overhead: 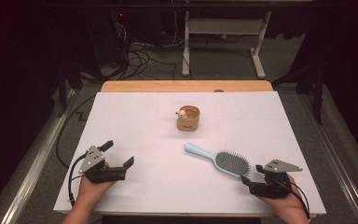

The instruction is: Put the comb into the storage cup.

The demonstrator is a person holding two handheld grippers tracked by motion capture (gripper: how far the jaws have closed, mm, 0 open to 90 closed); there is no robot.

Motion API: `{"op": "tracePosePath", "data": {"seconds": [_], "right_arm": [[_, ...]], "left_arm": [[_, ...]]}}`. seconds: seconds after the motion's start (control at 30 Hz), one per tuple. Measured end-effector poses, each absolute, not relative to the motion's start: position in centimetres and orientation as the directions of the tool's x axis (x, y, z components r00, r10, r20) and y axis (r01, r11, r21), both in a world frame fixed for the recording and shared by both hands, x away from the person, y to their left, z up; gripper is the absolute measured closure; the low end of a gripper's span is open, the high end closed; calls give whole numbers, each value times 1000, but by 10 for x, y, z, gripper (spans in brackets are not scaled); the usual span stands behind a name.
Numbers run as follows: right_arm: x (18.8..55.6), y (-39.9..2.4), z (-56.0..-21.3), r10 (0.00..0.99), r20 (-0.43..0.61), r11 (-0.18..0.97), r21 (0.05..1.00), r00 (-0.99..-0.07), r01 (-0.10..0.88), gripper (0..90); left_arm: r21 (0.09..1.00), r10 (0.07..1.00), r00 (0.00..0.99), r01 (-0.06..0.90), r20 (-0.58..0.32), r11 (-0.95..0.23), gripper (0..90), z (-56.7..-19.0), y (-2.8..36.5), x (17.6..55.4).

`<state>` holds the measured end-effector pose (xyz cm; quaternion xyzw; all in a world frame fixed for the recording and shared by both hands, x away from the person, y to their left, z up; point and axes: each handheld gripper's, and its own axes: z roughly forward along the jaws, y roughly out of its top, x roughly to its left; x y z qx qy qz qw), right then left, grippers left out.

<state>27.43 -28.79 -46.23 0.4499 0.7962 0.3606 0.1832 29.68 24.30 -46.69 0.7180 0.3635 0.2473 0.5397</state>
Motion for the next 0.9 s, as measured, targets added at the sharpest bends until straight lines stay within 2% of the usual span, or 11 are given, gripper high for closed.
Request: {"op": "tracePosePath", "data": {"seconds": [0.07, 0.23, 0.5, 0.67, 0.9], "right_arm": [[274, -294, -461, 844, 52, 324, 744, -534, 584, 452], [277, -299, -459, 864, 39, 306, 751, -501, 586, 585], [282, -305, -453, 890, 38, 259, 779, -455, 572, 891], [296, -303, -455, 908, 6, 265, 766, -419, 585, 900], [317, -288, -462, 892, -20, 323, 727, -451, 606, 900]], "left_arm": [[955, 789, 613, 254, -36, -154, 0, -467, 243, 297], [956, 791, 611, 253, -37, -151, 0, -467, 243, 297], [956, 788, 614, 251, -34, -154, 0, -467, 243, 296], [956, 790, 612, 253, -37, -151, 0, -467, 243, 296], [955, 791, 610, 255, -37, -152, 0, -467, 244, 295]]}}
